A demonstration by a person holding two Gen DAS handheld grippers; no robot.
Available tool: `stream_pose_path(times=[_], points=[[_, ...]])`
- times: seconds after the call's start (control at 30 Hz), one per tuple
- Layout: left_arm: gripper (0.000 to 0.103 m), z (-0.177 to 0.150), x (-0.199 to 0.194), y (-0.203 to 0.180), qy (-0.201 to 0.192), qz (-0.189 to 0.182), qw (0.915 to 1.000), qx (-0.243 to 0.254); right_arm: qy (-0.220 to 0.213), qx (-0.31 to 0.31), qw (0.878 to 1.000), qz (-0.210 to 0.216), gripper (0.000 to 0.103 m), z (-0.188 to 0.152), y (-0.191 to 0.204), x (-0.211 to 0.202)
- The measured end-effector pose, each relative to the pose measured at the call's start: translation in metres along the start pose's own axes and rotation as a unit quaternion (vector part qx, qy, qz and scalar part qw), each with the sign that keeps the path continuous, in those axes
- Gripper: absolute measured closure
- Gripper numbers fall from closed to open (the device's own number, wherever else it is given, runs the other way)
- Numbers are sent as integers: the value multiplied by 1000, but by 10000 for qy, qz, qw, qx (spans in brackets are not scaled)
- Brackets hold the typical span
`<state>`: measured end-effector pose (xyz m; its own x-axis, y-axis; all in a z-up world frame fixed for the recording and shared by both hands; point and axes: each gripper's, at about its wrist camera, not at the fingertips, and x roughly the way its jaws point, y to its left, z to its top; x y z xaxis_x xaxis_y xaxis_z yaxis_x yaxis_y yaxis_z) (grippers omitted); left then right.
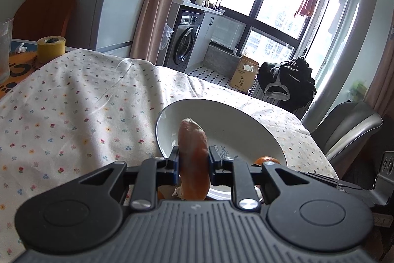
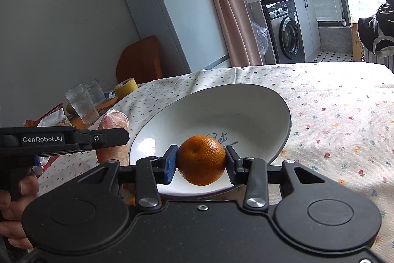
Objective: Organize fruits
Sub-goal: 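Carry the pomelo segment into the bowl with the left tool while the right tool carries the mandarin there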
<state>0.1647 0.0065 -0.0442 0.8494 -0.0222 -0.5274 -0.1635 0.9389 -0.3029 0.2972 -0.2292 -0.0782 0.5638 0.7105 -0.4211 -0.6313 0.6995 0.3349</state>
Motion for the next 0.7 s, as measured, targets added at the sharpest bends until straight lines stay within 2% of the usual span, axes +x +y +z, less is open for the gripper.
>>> stream_pose_path(times=[0.17, 0.33, 0.5, 0.7], points=[[82, 1, 11, -6, 43, -147, 9999, 14, 58, 93, 9999, -62, 63, -2, -4, 3], [82, 2, 23, -10, 136, -208, 9997, 41, -153, 29, 9999, -75, 49, 0, -5, -7], [81, 4, 31, -7, 177, -67, 9998, -80, -140, -8, 9997, -189, 47, 1, -8, -6], [74, 5, 23, -8, 72, 87, 9999, 22, -149, -117, 9995, -238, 43, 0, -2, -5]])
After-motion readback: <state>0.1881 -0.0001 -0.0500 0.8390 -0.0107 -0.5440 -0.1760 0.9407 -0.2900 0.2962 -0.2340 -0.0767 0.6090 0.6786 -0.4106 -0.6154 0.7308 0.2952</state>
